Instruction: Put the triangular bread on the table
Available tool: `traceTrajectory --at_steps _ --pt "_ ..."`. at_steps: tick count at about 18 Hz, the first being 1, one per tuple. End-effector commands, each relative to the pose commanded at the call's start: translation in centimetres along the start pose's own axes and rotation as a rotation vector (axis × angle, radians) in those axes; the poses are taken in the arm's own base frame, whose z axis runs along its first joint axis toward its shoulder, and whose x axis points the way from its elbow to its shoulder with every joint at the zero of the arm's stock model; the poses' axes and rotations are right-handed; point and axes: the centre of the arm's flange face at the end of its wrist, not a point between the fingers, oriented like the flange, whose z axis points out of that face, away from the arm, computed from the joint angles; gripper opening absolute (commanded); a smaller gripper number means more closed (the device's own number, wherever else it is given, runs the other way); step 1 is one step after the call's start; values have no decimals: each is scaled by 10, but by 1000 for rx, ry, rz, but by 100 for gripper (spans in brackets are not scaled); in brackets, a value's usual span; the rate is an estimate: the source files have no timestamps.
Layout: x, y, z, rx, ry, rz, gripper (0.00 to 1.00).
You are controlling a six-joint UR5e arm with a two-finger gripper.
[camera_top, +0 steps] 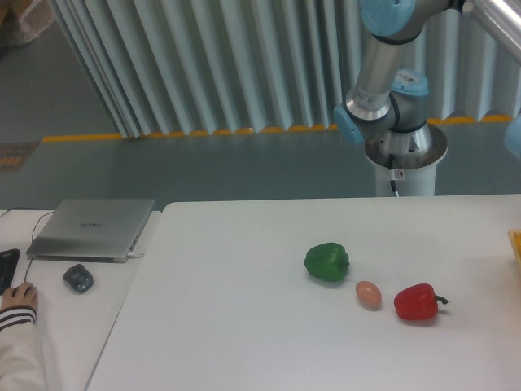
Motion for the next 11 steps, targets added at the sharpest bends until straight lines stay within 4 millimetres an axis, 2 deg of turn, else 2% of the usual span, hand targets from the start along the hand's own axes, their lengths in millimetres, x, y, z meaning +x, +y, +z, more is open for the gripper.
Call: traceTrajectory --at_steps 7,11 --pt "2 1 -34 33 26 -17 14" --pt "4 -4 -59 118 39 -57 14"
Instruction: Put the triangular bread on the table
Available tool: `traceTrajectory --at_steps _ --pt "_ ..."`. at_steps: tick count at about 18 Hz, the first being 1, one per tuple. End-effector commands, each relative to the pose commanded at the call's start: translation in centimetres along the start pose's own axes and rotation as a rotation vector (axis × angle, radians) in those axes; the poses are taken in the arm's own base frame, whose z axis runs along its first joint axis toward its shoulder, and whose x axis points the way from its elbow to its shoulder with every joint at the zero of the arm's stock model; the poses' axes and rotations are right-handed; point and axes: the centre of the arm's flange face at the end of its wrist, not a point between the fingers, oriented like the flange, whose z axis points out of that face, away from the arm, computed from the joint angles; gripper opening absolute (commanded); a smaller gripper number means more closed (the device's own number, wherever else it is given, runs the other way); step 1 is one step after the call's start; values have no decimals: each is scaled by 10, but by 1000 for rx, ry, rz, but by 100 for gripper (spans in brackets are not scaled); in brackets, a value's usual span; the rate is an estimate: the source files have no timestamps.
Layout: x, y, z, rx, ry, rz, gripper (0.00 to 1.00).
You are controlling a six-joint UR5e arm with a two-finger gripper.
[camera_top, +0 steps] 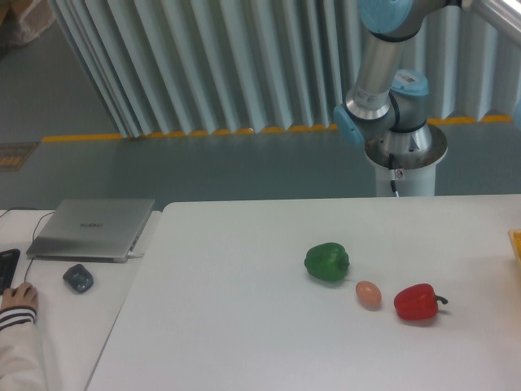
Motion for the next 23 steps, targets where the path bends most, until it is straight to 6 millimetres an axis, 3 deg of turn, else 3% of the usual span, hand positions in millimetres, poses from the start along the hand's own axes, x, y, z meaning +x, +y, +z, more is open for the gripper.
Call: traceTrajectory --at_steps 3,5,7,9,12,23 --pt "10 -9 -13 52 2 -22 14" --pt "14 -25 -17 77 22 -73 14" --pt "15 -47 -22 90 27 -70 14" --pt "14 -81 -22 106 32 -103 14" --pt "21 -103 2 112 82 -94 14" --pt "40 -189 44 100 184 -139 18"
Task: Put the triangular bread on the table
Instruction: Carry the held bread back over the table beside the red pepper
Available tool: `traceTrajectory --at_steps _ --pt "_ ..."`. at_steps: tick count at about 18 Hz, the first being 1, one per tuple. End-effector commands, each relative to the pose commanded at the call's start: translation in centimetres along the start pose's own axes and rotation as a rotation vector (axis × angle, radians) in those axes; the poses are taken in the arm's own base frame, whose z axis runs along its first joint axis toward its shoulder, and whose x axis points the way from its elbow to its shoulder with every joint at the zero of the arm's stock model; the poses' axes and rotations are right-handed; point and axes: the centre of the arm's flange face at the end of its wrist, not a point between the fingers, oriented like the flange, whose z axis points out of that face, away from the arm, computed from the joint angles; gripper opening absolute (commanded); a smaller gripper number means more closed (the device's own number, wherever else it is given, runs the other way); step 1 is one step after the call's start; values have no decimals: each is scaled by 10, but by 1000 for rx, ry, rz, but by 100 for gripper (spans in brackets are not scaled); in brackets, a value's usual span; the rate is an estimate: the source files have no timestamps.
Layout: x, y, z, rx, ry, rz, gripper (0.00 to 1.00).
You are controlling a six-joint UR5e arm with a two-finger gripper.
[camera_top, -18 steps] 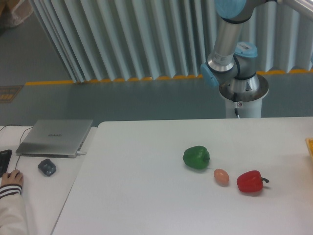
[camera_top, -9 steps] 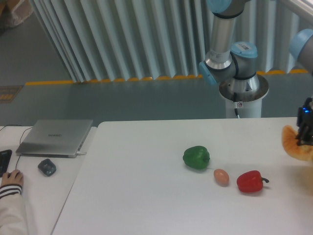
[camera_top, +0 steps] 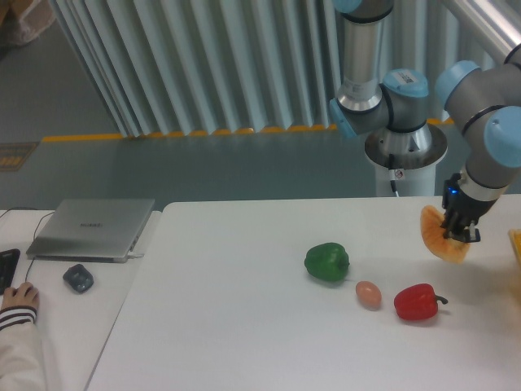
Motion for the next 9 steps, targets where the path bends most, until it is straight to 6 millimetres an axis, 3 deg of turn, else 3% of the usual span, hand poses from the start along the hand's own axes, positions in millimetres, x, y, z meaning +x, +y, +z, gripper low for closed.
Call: traceTrajectory --at_steps 6,9 --pt "-11 -54 29 -38 -44 -78 20" --pt "-9 -59 45 -52 -60 -95 23"
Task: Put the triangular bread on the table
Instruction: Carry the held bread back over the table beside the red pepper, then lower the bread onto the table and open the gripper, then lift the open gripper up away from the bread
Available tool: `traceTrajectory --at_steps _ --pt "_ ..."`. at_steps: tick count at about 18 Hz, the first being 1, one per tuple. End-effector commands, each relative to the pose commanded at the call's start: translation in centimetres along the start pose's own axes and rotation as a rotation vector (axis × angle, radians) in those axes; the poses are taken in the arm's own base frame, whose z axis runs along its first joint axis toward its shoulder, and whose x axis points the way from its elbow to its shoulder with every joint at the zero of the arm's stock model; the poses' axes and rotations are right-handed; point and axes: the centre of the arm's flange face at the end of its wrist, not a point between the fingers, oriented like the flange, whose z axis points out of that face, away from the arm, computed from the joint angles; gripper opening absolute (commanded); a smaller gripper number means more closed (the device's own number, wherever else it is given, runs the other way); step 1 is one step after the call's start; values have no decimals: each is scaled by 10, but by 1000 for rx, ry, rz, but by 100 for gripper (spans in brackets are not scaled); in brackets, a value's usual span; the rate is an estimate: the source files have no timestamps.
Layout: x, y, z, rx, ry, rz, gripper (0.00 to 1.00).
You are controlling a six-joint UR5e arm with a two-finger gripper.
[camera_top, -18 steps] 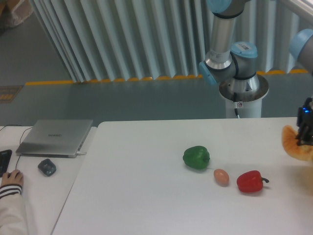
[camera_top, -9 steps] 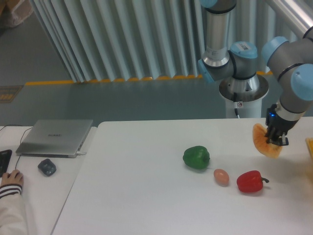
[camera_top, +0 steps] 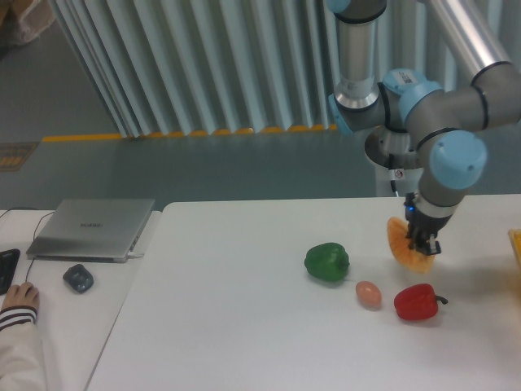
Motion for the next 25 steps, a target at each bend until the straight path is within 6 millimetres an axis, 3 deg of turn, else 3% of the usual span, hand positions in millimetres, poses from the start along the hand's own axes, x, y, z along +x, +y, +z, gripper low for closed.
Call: traceTrajectory --at_steps 3,7,8,9,10,13,18,21,25 --pt "1 3 3 -88 -16 11 23" --pt "7 -11 8 -106 -10 34 24" --pt "6 -11 9 -108 -8 37 34" --pt "4 -12 7 -106 -15 51 72" --pt "4 -12 5 -112 -20 54 100" --pt "4 -9 -1 -146 -40 44 100" --pt "-7 -17 -31 -122 -229 38 100" --pt "-10 -34 -53 -124 -309 61 100" --pt "-18 -35 -78 -114 -381 63 100"
